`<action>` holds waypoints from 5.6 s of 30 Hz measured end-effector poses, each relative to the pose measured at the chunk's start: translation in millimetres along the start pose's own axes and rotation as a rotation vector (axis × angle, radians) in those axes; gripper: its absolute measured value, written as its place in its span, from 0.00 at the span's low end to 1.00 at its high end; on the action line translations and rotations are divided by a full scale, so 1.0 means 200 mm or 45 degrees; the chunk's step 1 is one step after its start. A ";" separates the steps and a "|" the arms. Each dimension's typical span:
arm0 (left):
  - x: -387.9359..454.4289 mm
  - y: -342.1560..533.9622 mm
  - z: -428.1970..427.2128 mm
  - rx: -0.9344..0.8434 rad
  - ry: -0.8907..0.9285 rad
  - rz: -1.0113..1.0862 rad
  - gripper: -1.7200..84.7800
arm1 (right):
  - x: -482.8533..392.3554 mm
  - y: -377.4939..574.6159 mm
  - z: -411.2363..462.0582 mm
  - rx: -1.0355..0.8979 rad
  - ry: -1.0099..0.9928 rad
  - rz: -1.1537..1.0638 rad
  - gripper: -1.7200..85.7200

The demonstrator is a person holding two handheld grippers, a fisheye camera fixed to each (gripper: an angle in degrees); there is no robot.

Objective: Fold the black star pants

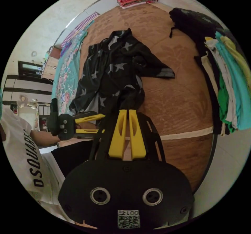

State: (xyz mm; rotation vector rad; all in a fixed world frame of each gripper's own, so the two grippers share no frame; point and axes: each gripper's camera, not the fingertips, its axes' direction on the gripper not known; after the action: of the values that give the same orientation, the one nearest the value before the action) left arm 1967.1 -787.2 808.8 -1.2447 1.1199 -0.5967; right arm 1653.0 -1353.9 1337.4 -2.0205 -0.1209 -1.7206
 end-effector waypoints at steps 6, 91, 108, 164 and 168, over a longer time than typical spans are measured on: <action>-0.20 0.09 -0.23 0.035 0.467 -0.040 0.00 | -0.01 0.14 0.04 -0.148 0.242 -0.191 0.03; -0.69 1.31 0.33 -0.160 -0.010 -0.193 0.04 | -0.12 0.76 1.16 -0.025 0.340 0.068 0.04; -1.53 1.42 0.47 -0.158 -0.398 -0.002 0.03 | -1.19 -0.14 2.07 -0.120 0.144 -0.775 0.05; -2.61 2.09 1.83 0.308 0.383 -0.582 0.08 | -1.69 -1.05 2.40 0.153 -0.017 -0.377 0.08; -2.49 2.26 1.76 0.444 0.492 -0.643 0.02 | -1.79 -1.01 2.39 0.168 -0.193 -0.479 0.05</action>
State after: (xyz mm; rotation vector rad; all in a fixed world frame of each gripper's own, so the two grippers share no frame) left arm 2000.2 -83.2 526.2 -1.1296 0.9518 -1.4005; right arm 1939.0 -895.7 1012.8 -2.1255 -0.6861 -1.7142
